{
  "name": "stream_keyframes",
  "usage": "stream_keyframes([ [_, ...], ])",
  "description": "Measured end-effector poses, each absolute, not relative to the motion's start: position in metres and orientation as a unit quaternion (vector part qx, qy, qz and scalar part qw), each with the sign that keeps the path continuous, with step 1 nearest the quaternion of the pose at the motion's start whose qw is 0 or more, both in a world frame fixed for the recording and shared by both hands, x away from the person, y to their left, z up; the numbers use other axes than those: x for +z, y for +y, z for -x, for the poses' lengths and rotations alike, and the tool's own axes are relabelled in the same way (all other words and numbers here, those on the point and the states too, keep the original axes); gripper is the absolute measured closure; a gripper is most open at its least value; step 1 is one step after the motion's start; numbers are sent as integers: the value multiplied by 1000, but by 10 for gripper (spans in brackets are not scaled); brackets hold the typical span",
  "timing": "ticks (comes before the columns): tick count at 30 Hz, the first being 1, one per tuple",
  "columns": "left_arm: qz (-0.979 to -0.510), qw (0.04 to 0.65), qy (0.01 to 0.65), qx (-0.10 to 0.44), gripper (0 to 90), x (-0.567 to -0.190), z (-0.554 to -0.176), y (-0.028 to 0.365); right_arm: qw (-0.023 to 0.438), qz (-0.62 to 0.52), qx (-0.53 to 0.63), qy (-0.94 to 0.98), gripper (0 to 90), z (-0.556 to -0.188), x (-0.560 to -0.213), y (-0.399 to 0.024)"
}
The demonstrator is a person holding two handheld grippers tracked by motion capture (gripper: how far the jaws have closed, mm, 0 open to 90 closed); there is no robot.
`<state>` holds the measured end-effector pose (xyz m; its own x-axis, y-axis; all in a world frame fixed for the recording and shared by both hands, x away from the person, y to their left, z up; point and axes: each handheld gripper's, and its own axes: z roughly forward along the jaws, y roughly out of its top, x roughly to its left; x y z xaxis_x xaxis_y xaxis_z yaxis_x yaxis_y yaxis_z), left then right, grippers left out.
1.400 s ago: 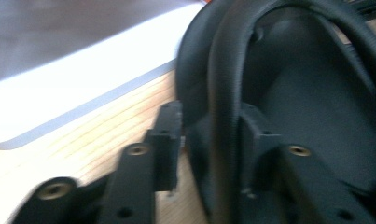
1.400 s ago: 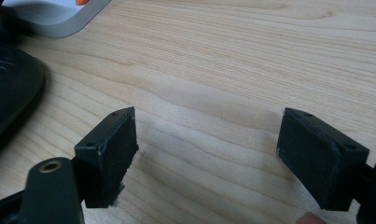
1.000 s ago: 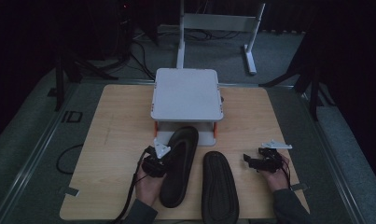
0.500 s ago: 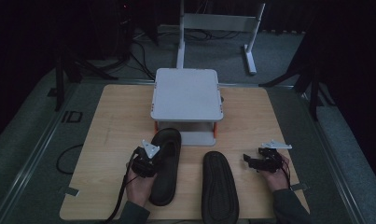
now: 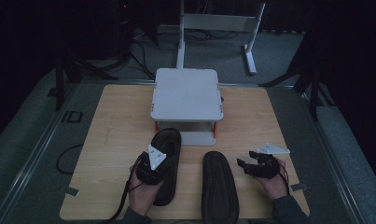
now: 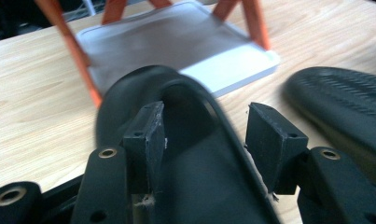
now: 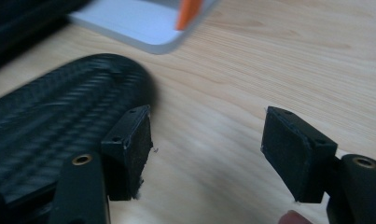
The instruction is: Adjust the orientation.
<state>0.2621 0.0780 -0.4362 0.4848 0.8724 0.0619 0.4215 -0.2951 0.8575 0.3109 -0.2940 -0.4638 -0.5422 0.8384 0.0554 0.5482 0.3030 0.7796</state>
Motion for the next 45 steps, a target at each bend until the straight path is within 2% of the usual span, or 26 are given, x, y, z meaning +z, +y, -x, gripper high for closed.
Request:
stream_keyframes([
  [12,-780,415,399,245,462,-445,-254,52,171,-403,416,797,313,-283,-449,-276],
  [26,-816,404,357,205,462,-461,-242,19,142,-392,413,810,309,-279,-457,-268],
  [45,-843,389,325,179,463,-474,-230,1,118,-404,408,810,393,-284,-468,-280],
])
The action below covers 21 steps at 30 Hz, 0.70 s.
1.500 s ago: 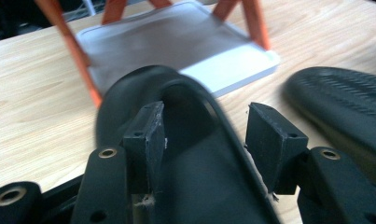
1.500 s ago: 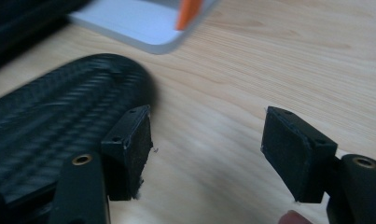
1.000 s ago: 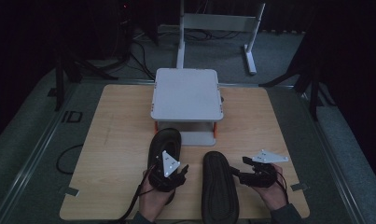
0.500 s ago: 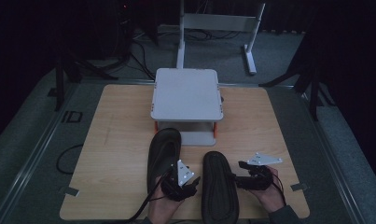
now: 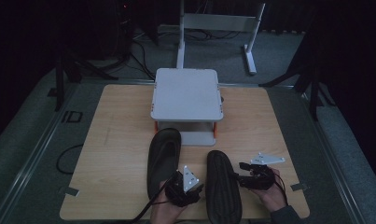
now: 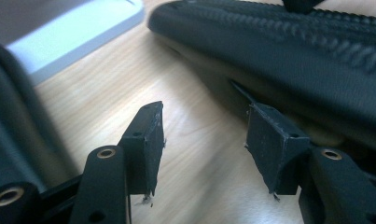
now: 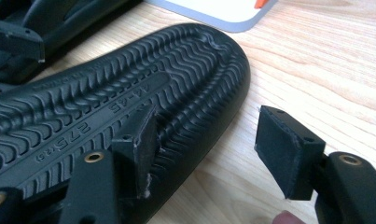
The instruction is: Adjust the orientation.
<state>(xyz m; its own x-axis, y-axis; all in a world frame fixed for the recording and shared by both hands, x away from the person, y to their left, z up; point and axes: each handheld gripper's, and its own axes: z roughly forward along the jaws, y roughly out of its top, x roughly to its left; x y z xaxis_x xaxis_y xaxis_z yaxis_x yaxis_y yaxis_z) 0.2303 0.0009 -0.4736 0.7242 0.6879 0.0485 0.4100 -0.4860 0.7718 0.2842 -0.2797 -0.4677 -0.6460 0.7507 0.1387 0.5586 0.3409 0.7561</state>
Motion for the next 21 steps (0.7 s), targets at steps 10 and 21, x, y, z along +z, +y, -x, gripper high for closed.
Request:
stream_keyframes([
  [10,-854,403,282,168,463,-467,-227,-27,128,-430,389,805,494,-287,-472,-295],
  [21,-859,422,239,166,473,-452,-223,-58,140,-439,391,796,458,-288,-462,-303],
])
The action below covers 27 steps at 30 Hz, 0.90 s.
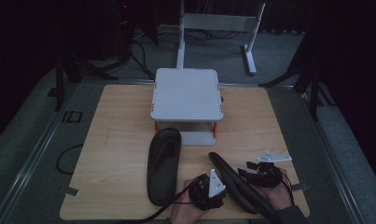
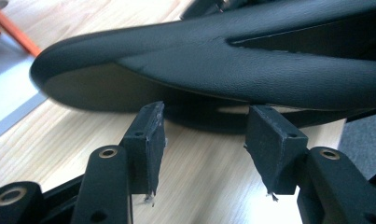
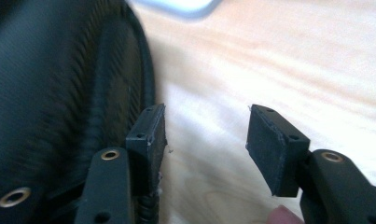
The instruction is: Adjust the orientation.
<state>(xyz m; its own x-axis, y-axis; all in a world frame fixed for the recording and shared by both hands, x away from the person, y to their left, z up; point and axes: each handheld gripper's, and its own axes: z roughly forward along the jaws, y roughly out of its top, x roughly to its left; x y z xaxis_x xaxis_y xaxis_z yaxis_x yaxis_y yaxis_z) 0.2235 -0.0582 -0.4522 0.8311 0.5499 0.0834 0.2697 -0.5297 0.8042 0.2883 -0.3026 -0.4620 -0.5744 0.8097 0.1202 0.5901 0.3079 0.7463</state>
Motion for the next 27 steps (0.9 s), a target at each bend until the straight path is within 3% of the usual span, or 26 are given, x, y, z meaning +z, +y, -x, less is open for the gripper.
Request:
stream_keyframes([
  [11,-863,432,215,150,474,-455,-238,-87,207,-439,420,767,437,-272,-409,-336],
  [20,-881,408,215,106,491,-475,-253,-106,224,-426,422,769,432,-262,-402,-332],
  [27,-884,401,213,115,487,-477,-252,-103,215,-434,413,771,423,-261,-412,-333],
])
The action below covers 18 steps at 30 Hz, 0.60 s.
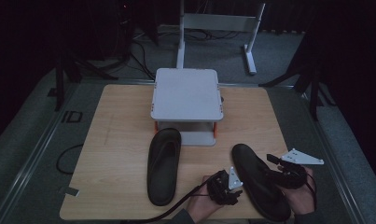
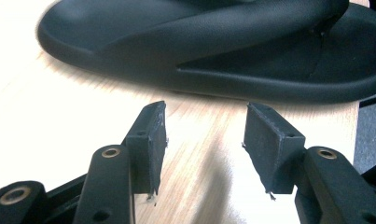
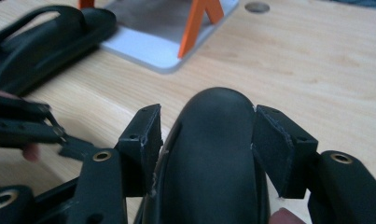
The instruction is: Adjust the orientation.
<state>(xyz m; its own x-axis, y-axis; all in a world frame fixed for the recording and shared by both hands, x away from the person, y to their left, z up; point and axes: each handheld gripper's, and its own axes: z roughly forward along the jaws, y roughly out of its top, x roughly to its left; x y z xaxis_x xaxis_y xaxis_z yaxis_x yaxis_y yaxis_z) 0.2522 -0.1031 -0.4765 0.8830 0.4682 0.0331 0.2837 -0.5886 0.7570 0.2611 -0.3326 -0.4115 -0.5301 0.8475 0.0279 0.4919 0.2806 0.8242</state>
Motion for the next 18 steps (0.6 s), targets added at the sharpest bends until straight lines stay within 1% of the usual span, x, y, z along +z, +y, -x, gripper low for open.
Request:
stream_keyframes([
  [5,-876,409,227,120,487,-472,-256,-93,207,-465,378,773,437,-269,-434,-337],
  [9,-870,413,239,123,486,-471,-260,-86,215,-492,335,775,484,-276,-449,-342],
  [13,-867,415,245,126,487,-469,-264,-81,212,-502,310,779,518,-279,-458,-344],
  [14,-866,416,248,128,486,-468,-264,-80,208,-504,306,781,542,-280,-460,-344],
  [15,-864,417,250,130,486,-467,-265,-79,203,-503,303,783,594,-282,-461,-344],
  [16,-863,418,252,130,486,-467,-266,-77,197,-501,304,786,613,-283,-462,-343],
  [18,-860,421,256,134,486,-465,-267,-74,206,-494,290,793,685,-284,-461,-340],
])
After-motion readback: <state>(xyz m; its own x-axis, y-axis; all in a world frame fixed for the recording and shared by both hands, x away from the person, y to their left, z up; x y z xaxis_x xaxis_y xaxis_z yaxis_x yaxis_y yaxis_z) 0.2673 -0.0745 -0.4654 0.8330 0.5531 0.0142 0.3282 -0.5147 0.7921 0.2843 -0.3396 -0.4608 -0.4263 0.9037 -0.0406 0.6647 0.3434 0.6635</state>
